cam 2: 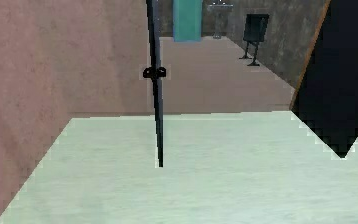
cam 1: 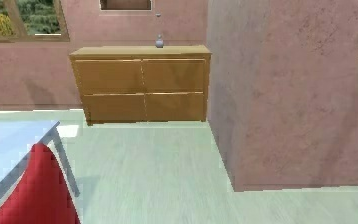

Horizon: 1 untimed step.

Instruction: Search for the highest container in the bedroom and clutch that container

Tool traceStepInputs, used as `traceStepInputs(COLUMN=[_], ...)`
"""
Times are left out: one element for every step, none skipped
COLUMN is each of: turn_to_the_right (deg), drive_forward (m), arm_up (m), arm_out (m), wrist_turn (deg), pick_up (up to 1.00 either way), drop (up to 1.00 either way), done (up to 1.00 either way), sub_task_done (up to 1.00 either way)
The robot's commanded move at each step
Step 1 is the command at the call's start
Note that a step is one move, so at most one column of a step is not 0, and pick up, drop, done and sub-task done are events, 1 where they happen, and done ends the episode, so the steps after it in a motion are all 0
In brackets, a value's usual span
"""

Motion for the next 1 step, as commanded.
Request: traceStepInputs(turn_to_the_right=[45.0], drive_forward=[0.00], arm_up=[0.00], arm_out=[0.00], wrist_turn=[0.0], pick_up=[0.00], drop=[0.00], done=[0.00], sub_task_done=[0.00])
